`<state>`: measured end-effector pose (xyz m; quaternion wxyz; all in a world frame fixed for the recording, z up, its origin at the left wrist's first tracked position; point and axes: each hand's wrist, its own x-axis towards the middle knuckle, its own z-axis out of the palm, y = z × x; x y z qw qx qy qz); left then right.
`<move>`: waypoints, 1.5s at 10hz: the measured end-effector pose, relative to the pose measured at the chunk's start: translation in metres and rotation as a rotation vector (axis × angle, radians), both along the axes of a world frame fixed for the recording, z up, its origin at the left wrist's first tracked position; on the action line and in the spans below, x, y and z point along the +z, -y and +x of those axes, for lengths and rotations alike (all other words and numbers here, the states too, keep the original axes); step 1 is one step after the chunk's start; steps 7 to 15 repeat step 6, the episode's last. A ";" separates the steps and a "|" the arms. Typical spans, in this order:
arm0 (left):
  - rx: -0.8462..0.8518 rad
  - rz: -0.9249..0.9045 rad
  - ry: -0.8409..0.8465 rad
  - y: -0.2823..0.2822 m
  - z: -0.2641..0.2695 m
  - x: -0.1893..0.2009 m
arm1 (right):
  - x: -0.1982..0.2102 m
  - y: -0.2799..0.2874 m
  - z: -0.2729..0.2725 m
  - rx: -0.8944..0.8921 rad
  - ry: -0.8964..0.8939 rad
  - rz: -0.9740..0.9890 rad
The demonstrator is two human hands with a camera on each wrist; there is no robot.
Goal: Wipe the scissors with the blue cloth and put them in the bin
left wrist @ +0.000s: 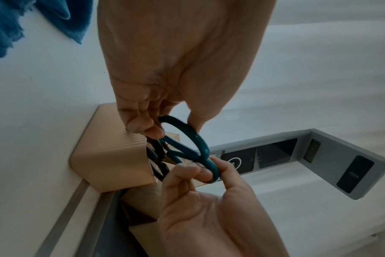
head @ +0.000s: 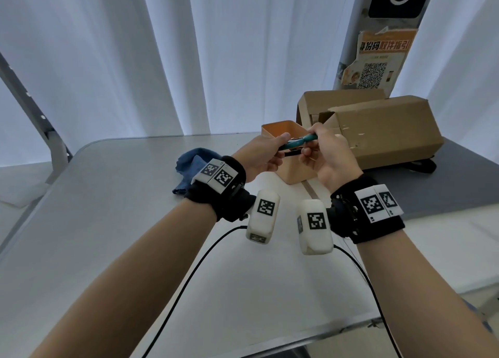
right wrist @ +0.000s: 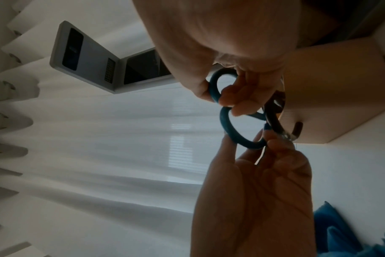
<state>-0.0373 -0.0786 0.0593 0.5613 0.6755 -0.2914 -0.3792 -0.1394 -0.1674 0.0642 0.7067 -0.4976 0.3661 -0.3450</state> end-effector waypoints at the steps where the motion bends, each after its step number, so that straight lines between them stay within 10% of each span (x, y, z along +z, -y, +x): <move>1: -0.001 0.015 -0.006 0.004 -0.001 -0.004 | 0.000 0.004 -0.003 -0.013 0.054 0.041; 15: 0.069 -0.018 0.003 0.009 0.014 -0.016 | -0.002 -0.001 0.002 -0.102 0.026 -0.009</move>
